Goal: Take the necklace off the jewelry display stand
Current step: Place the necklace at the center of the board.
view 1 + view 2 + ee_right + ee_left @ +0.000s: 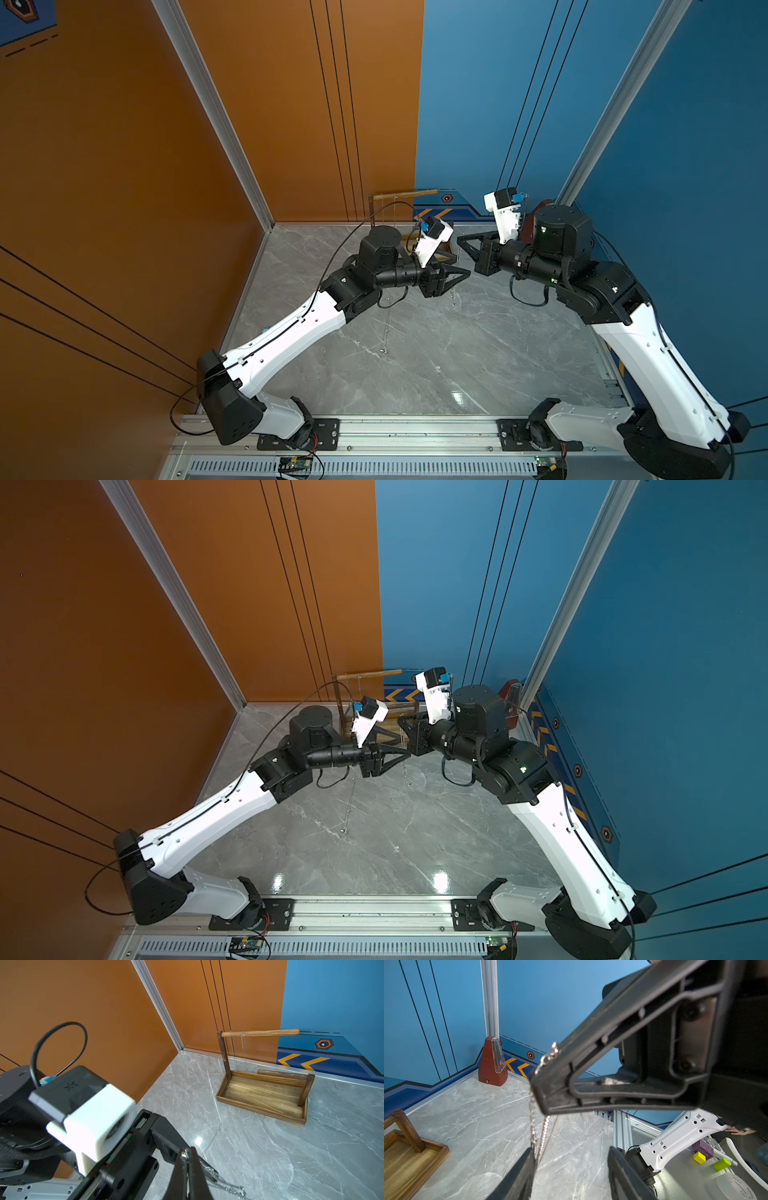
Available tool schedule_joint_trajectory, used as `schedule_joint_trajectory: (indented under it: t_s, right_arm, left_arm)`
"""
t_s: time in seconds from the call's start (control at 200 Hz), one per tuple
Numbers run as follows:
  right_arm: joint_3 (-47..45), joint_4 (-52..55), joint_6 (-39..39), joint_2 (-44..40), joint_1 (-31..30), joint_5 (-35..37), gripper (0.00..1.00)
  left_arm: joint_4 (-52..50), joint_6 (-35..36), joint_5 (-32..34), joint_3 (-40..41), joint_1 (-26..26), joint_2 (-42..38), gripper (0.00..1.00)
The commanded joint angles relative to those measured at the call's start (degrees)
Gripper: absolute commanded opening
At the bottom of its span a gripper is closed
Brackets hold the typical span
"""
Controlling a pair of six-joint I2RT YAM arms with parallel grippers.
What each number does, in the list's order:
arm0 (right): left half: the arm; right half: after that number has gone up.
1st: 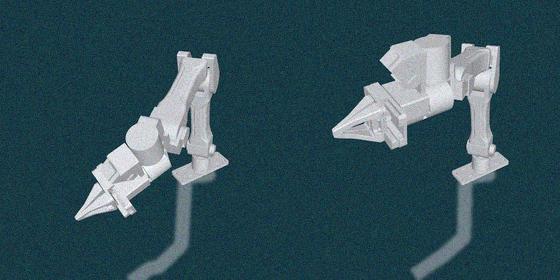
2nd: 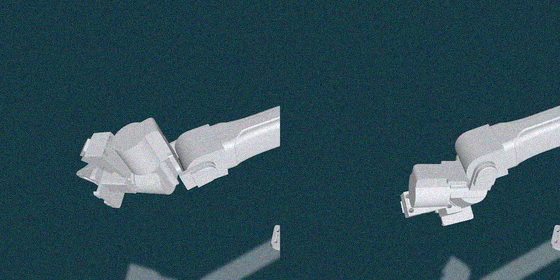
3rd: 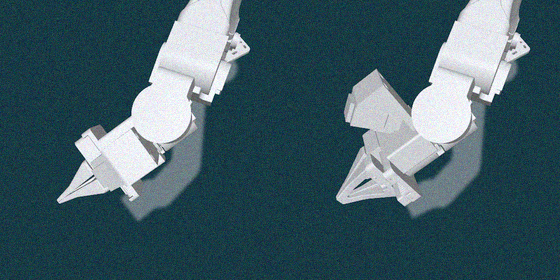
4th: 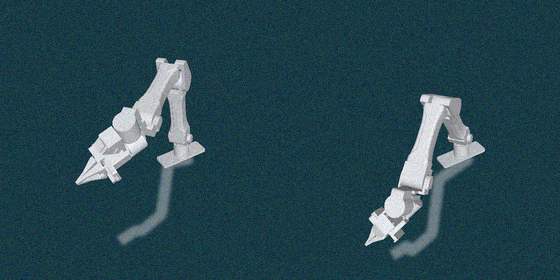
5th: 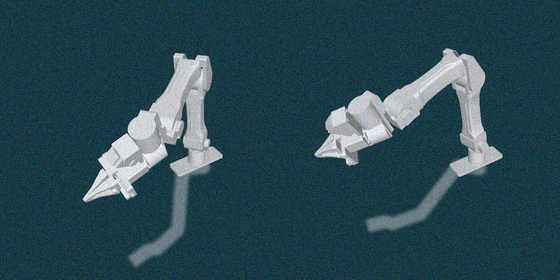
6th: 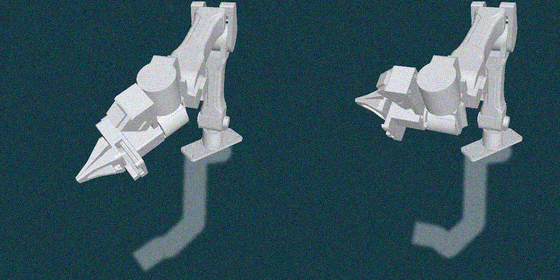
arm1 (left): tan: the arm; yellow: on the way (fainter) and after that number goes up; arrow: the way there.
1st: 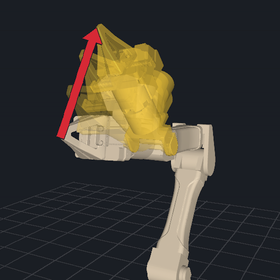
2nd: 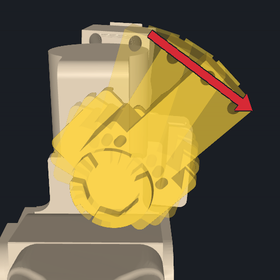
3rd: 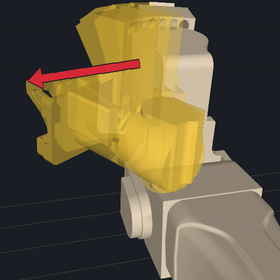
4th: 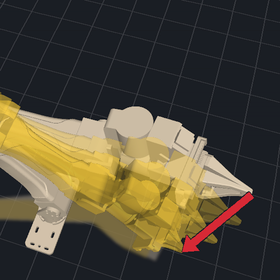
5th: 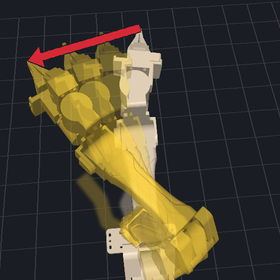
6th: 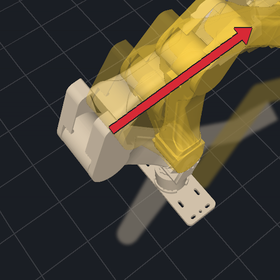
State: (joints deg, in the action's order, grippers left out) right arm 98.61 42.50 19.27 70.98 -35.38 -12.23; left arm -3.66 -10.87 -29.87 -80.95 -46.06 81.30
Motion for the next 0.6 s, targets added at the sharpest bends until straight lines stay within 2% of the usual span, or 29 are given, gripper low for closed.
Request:
schedule_joint_trajectory:
  t_s: [0.0, 0.11, 0.31, 0.38, 0.47, 0.595]
  right_arm:
    - [0.4, 0.3, 0.0, 0.8, -0.4, -0.3, 0.00]
    - [0.8, 0.3, 0.2, 1.0, -0.7, -0.6, 0.00]
    - [0.7, 0.3, 0.4, 1.2, -0.9, -0.6, 0.00]
    - [0.8, 0.3, 0.5, 1.2, -1.0, -0.9, 0.00]
    - [1.0, 0.3, 0.7, 1.1, -1.0, -1.1, 0.00]
    - [1.0, 0.4, 0.7, 1.2, -1.1, -1.4, 0.00]
  left_arm:
    - [-1.7, 1.9, -0.7, -2.0, -0.9, 1.0, 0.54]
    - [-2.1, 2.6, 0.4, -1.8, -1.0, 1.1, 0.52]
    - [-2.5, 3.8, 1.8, -1.5, -0.8, 1.3, 0.42]
    - [-2.9, 4.1, 3.5, -1.2, -0.5, 1.3, 0.43]
    - [-5.0, 5.7, 9.6, -0.8, 0.3, 0.7, 0.49]
    - [-5.0, 4.9, 10.6, 0.2, 1.5, 0.7, 0.50]
